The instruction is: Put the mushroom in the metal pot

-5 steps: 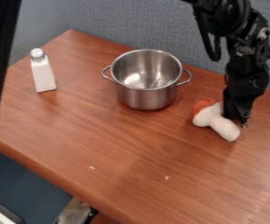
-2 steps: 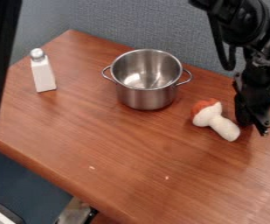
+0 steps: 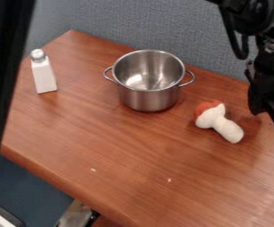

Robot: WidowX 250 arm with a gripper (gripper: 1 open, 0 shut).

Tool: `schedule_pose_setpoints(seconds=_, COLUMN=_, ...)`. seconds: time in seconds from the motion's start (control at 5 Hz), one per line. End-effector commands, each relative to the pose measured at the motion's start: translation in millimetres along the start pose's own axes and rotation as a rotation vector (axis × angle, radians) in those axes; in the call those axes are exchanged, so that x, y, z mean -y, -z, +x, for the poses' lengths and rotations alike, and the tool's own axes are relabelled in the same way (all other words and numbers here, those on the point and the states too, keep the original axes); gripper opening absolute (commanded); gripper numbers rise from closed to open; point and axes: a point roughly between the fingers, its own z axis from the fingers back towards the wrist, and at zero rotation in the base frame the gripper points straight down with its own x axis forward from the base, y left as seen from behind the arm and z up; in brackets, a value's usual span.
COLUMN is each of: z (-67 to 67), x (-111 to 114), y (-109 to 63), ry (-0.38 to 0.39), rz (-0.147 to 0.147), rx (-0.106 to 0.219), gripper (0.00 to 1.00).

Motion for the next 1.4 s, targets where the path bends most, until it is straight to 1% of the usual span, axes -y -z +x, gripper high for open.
schedule_pose_setpoints(seconds=0.0, z=15.8, x=-13.1, y=-22.2, ry=-0.048, rz=0.015, rx=0.012, gripper=1.00)
schedule_pose_setpoints(seconds=0.2, z=21.6, x=-13.8, y=-26.3, ry=-0.082, rz=-0.005, rx=-0.029, gripper=0.00)
schedule_pose_setpoints(seconds=0.4, z=12.6, x=-14.6, y=-52.6, ry=-0.047, rz=-0.033, rx=0.012, gripper=1.00)
schedule_pose_setpoints(seconds=0.6, z=2.6, x=-15.6, y=-82.6, ry=-0.013, rz=-0.054, rx=0.057, gripper=0.00)
schedule_pose_setpoints(seconds=0.8, z=-22.1, x=-22.0, y=-104.5, ry=-0.054, rz=-0.006, rx=0.066, gripper=0.00)
schedule_pose_setpoints(seconds=1.0, z=-34.4, x=-5.5, y=-92.8, ry=-0.028, rz=-0.044, rx=0.067, gripper=1.00)
schedule_pose_setpoints(seconds=1.2, z=-12.4, x=8.5, y=-110.7, ry=-0.124, rz=-0.019, rx=0.044, gripper=0.00)
